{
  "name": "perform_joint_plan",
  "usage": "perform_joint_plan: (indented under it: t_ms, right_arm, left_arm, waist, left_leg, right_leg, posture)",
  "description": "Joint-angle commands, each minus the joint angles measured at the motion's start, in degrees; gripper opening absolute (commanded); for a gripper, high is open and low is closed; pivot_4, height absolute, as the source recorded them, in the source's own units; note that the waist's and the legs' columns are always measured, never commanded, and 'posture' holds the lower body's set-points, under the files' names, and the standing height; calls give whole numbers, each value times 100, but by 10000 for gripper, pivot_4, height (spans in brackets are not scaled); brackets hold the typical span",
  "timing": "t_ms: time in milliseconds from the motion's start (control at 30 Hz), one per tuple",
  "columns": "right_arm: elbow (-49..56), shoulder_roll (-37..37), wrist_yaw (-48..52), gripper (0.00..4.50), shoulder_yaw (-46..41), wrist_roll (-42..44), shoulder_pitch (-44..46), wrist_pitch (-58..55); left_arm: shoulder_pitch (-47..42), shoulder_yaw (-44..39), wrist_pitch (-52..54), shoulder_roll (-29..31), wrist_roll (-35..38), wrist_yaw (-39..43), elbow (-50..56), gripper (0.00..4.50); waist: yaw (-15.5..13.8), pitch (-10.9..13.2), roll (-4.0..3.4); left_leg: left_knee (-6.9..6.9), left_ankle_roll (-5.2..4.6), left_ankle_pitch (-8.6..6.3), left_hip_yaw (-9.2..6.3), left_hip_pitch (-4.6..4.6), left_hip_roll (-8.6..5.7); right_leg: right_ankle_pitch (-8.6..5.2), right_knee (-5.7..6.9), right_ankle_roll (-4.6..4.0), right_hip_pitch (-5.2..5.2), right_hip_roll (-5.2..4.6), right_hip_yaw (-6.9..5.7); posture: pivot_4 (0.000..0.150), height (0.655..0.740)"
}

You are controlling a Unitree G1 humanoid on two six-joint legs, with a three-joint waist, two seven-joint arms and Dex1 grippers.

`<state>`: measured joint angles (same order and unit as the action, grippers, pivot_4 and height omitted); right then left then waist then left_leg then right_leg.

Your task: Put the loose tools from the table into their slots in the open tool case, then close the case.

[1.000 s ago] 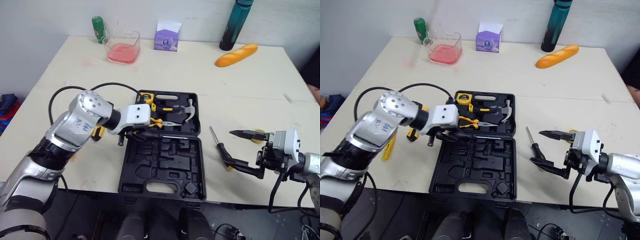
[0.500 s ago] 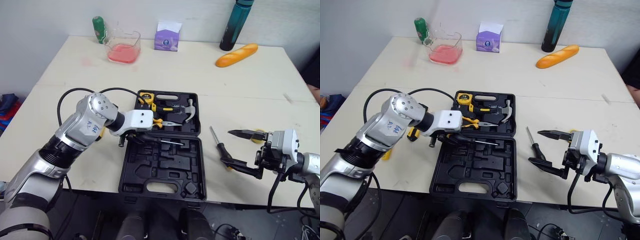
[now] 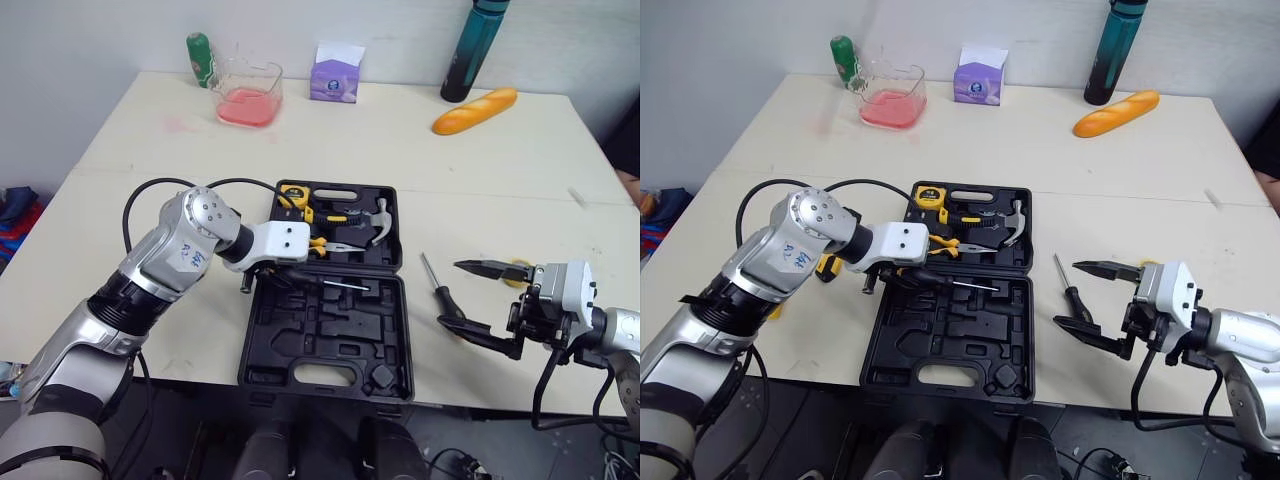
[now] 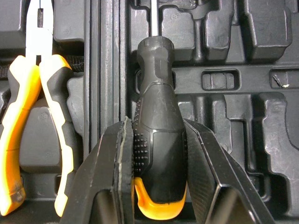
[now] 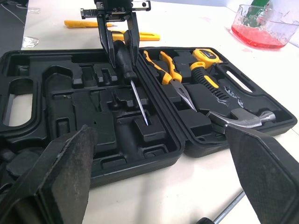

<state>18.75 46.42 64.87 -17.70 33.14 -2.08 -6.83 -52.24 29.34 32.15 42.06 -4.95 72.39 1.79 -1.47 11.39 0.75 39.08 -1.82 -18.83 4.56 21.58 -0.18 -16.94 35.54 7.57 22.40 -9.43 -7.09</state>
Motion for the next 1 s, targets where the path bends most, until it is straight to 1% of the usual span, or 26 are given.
perform_joint_plan:
  t_ms: [33, 133, 300, 400, 467, 533, 633, 733, 867, 900, 933, 967, 1000]
  right_arm:
    - [213, -24, -25, 45000, -32, 90, -16, -16]
    - [229, -16, -17, 45000, -30, 110, -19, -30]
    - [274, 5, -9, 45000, -26, 142, 35, -117]
    - [257, -1, 7, 45000, -17, 131, 51, -128]
    - [227, -16, 16, 45000, 1, 110, 59, -117]
    - [193, -30, 27, 45000, 4, 91, 54, -96]
    - [124, -62, 31, 45000, -22, 58, 18, -34]
    - [64, -129, -14, 45000, -38, 23, 23, 36]
    - [20, -167, -9, 45000, -13, -28, 68, 82]
    - [12, -170, -8, 45000, -15, -31, 77, 86]
    - [2, -171, -4, 45000, -27, -38, 71, 100]
    - [-4, -172, -1, 45000, -35, -43, 65, 110]
    - [-7, -172, 0, 45000, -40, -45, 59, 119]
  left_arm:
    - [3, -85, -70, 21, -56, 42, 181, 23079]
    - [-13, -236, -156, -37, 45, -14, 335, 36031]
    - [-18, -494, 340, 38, 361, 126, 829, 36031]
    - [79, -729, 446, -23, 547, 21, 922, 36031]
    - [194, -1059, 397, -201, 821, -139, 864, 36031]
    - [332, -1359, 40, -305, 1082, -168, 772, 36031]
    - [652, -1977, -511, -484, 1663, -142, 618, 36031]
    - [885, -2420, -592, -771, 2046, -408, 466, 27872]
    - [1230, -2472, -719, -971, 2069, -719, 263, 9925]
    - [1251, -2467, -712, -983, 2079, -746, 247, 6734]
    - [1336, -2455, -774, -1022, 2097, -758, 208, 1663]
    - [1393, -2445, -828, -1045, 2110, -761, 182, 590]
    - [1432, -2438, -865, -1060, 2121, -766, 167, 590]
  waist:
    - [0, 0, 0]
    - [0, 0, 0]
    - [1, 0, 0]
    - [7, 0, 0]
    - [9, 0, 0]
    - [5, 0, 0]
    - [12, 0, 0]
    - [8, 0, 0]
    - [7, 0, 0]
    - [6, 0, 0]
    - [6, 0, 0]
    - [6, 0, 0]
    - [6, 0, 0]
  left_leg:
    - [0, 0, 0, 0, 0, 0]
    - [0, 0, 0, 0, 0, 0]
    - [0, 0, 0, -2, 2, 0]
    - [1, 0, 0, -2, 1, 1]
    - [2, 0, 0, -2, 0, 1]
    - [2, 0, 0, -5, 1, 1]
    - [3, 0, 0, -6, 1, 1]
    - [4, 0, 0, -9, 0, 1]
    - [6, 0, 0, -11, -3, -1]
    - [6, 0, 0, -11, -3, -1]
    - [6, 0, 0, -11, -3, -1]
    - [6, 0, 0, -11, -2, -1]
    - [6, 0, 0, -11, -2, -1]
  right_leg:
    - [0, 0, 0, 0, 0, 0]
    - [0, 0, 0, 0, 0, 0]
    - [0, -1, 0, 0, 0, -1]
    - [0, 1, 0, 0, 0, -1]
    - [0, 3, 0, 0, 0, 0]
    - [0, 2, 0, 0, 0, -2]
    - [0, 1, 0, -2, -2, -4]
    - [0, 1, 0, -5, -2, -7]
    - [1, 0, 1, -10, -3, -8]
    - [1, 0, 1, -10, -3, -9]
    - [1, 0, 1, -10, -3, -9]
    - [1, 0, 1, -9, -3, -10]
    - [1, 0, 1, -10, -3, -10]
  posture:
    - [1500, 7400]
    - [1500, 7400]
    - [1500, 7400]
    - [1500, 7400]
    - [1500, 7400]
    - [1500, 7400]
    - [1500, 7400]
    - [1500, 7400]
    - [1500, 7400]
    - [1500, 7400]
    - [1500, 7400]
    - [1500, 7400]
    - [1500, 7400]
